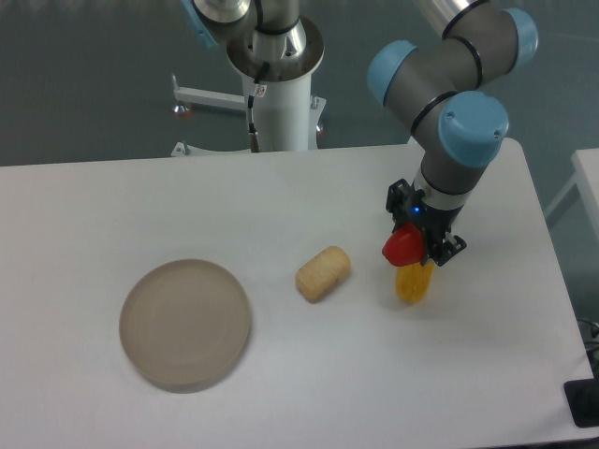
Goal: Place the red pepper on the table
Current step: 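Carry the red pepper in the gripper away from the yellow pepper, then lower the red pepper onto the table and open the gripper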
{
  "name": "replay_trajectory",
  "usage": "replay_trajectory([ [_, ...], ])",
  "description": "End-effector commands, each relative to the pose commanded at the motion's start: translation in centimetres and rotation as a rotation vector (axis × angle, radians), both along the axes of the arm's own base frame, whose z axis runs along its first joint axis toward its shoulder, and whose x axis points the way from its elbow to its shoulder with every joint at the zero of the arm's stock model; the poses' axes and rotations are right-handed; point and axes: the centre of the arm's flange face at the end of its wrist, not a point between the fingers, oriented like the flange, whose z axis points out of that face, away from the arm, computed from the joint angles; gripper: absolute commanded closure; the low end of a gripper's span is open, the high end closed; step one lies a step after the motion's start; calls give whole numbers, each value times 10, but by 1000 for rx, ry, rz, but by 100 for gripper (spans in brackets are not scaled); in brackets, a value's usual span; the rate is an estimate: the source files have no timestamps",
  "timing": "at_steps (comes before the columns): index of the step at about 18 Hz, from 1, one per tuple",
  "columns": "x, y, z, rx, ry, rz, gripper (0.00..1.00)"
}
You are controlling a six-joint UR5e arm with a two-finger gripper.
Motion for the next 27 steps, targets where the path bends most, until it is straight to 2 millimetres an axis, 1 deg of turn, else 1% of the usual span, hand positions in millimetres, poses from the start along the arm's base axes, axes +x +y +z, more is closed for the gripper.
replay_trajectory([
  [4, -1, 1, 3, 1, 1, 0, 89],
  [6, 0, -1, 1, -1, 1, 3, 89],
  [9, 11, -7, -5, -13, -15, -2, 89],
  [10, 18, -11, -2, -14, -15, -5, 89],
  [11, 34, -11, 0, -17, -16, -18, 89],
  [15, 94, -23, -5, -42, -43, -70, 88],
  [16, 123, -25, -9, -55, -53, -93, 89],
  [18, 154, -29, -22, -78, -71, -118, 89],
  [20, 214, -21, -47, -101, -80, -170, 88],
  [22, 238, -18, -61, -103, -76, -164, 88],
  [24, 263, -11, -72, -112, -80, -173, 88],
  [25, 274, -8, -81, -128, -88, -179, 88],
  [26, 280, -5, -92, -143, -97, -176, 87],
  [27, 280, -3, -99, -147, -99, -179, 87],
])
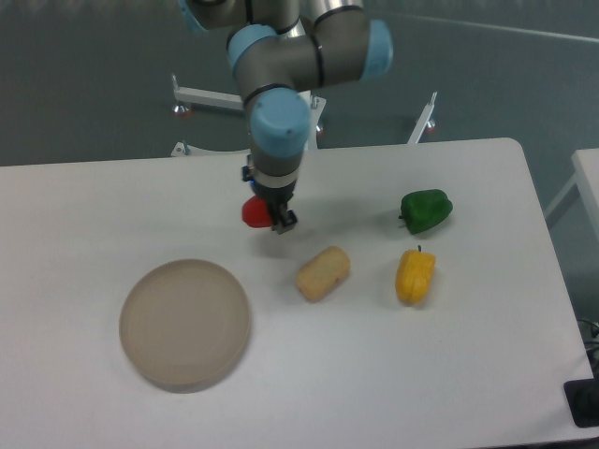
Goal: Place the red pepper on the table
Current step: 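Lower the red pepper onto the table and open the gripper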
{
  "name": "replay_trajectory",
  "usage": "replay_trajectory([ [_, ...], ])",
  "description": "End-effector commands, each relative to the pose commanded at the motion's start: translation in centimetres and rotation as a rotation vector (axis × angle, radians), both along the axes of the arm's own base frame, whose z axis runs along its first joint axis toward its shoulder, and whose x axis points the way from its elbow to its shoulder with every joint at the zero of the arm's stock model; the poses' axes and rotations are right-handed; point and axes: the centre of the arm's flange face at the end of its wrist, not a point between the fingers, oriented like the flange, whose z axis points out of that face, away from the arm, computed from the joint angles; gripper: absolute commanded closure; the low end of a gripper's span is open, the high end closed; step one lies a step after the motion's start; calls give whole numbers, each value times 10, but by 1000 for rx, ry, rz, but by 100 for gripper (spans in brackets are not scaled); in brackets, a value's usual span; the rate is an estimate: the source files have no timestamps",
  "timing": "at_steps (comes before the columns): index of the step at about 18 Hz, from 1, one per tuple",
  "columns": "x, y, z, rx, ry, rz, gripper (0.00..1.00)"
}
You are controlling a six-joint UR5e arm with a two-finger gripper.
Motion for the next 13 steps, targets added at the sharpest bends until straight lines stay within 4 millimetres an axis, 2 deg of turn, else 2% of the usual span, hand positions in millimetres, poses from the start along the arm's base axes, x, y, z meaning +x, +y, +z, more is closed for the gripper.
replay_trajectory([
  [4, -1, 2, -19, -27, -13, -16, 79],
  [5, -2, 3, -20, -24, -12, -14, 72],
  [6, -4, 5, -20, -13, -6, -14, 53],
  [7, -5, 8, -24, -5, 0, -11, 16],
  [8, -6, 9, -25, 3, 5, -7, 0],
  [13, -15, 17, -12, 38, 24, 5, 0],
])
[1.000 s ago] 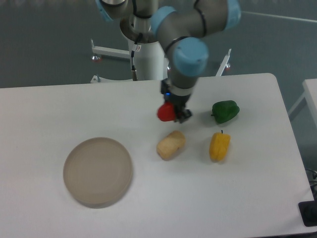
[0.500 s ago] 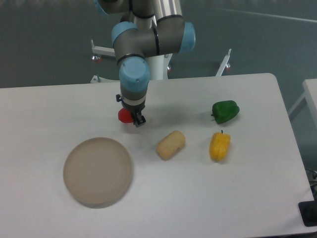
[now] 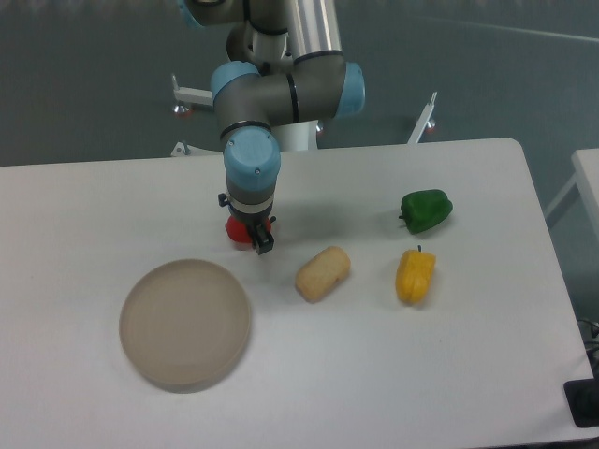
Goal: Place the red pepper on the table
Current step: 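Lower the red pepper onto the table and open the gripper, then raise the open gripper and move it toward the yellow pepper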
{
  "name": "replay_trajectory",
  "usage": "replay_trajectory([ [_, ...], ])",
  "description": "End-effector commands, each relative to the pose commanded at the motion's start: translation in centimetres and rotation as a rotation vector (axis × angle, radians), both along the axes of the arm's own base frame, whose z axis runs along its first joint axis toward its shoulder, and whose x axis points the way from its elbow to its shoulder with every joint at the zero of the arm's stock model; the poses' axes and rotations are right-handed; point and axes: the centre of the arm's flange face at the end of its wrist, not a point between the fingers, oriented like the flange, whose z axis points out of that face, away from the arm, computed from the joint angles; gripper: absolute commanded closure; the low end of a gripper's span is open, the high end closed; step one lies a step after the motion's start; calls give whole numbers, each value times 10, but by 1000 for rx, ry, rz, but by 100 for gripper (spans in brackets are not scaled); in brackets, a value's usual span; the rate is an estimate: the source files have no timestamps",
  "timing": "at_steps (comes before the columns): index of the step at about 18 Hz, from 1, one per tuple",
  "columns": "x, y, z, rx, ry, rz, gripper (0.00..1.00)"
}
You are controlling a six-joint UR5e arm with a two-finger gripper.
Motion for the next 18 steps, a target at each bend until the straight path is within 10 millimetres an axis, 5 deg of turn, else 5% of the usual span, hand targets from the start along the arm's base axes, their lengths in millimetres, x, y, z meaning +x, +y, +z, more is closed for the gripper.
replay_trajectory([
  [3, -33, 10, 28, 56, 30, 37, 0],
  [5, -76, 16, 71, 134, 69, 89, 0],
  [9, -141, 18, 113, 210, 105, 168, 0],
  [11, -163, 24, 120, 206, 120, 186, 0],
  [16, -243, -15, 122, 186, 122, 189, 0],
  [18, -247, -27, 119, 131, 144, 171, 0],
])
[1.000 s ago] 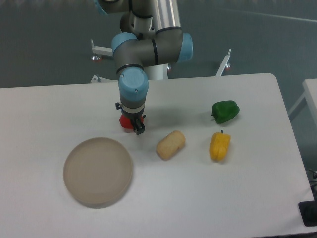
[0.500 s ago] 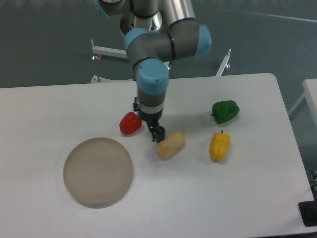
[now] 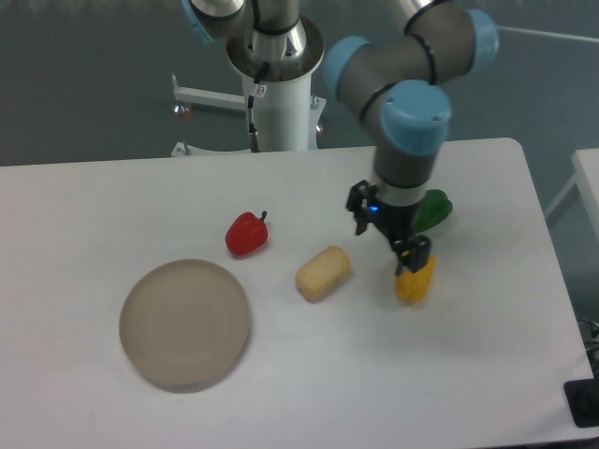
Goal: Place the red pepper on the table
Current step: 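Raise the open gripper and move it toward the yellow pepper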
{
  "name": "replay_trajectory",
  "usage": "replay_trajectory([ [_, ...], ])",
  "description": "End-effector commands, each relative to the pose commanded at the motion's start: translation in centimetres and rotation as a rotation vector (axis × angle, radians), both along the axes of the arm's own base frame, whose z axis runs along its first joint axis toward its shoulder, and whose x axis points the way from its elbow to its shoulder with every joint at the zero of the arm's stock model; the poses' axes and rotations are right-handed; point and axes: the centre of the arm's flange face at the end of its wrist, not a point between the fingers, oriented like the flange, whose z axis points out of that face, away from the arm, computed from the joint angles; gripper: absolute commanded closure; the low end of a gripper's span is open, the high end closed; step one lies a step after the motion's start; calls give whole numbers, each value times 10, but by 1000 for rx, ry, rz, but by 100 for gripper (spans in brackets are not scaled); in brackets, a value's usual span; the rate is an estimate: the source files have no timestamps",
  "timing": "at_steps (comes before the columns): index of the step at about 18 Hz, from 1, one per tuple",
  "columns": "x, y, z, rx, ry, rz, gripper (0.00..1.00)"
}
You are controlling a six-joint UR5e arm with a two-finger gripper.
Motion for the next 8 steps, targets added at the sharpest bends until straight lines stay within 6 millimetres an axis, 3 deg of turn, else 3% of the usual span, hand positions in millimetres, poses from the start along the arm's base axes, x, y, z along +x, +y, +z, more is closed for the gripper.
replay_trajectory([
  [3, 7, -4, -14, -31, -17, -7, 0],
  [8, 11, -6, -13, -34, -25, -7, 0],
])
